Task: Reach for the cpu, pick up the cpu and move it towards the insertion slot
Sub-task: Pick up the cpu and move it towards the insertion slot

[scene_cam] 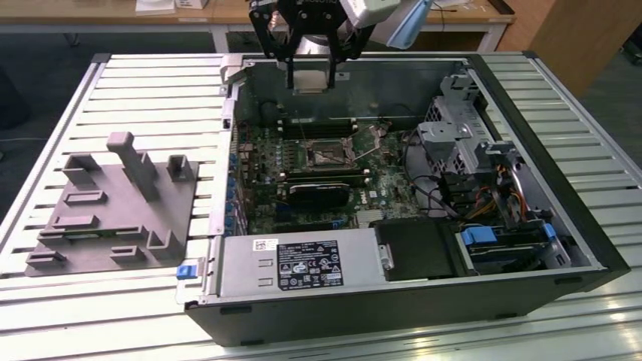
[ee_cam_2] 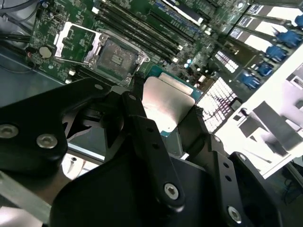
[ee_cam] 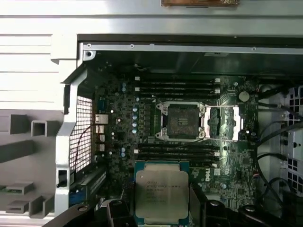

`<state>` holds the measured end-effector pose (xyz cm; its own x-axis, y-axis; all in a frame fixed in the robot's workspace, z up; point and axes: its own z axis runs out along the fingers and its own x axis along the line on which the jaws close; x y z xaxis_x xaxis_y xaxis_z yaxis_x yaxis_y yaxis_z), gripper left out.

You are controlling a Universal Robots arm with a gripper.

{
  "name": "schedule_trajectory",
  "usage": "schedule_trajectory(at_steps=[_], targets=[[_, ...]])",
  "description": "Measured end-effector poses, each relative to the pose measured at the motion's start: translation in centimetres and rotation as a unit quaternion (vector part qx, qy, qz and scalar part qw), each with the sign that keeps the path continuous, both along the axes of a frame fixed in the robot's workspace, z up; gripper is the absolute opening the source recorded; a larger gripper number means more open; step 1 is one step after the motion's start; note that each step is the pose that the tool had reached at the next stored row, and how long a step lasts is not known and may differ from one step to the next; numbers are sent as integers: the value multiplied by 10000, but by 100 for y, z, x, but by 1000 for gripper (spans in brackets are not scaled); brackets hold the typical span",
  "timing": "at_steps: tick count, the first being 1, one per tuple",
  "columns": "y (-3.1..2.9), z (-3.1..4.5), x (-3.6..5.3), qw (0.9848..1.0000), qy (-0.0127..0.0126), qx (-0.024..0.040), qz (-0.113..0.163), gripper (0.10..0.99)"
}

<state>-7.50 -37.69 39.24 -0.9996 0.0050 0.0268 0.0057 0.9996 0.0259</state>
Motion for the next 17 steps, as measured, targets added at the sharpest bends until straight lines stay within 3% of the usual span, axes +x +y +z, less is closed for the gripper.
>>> schedule_trajectory(at_steps=[9,17], targets=[[133,-149,144,10000,38,0,0,541],[217,-261,311,10000,81,1,0,541]])
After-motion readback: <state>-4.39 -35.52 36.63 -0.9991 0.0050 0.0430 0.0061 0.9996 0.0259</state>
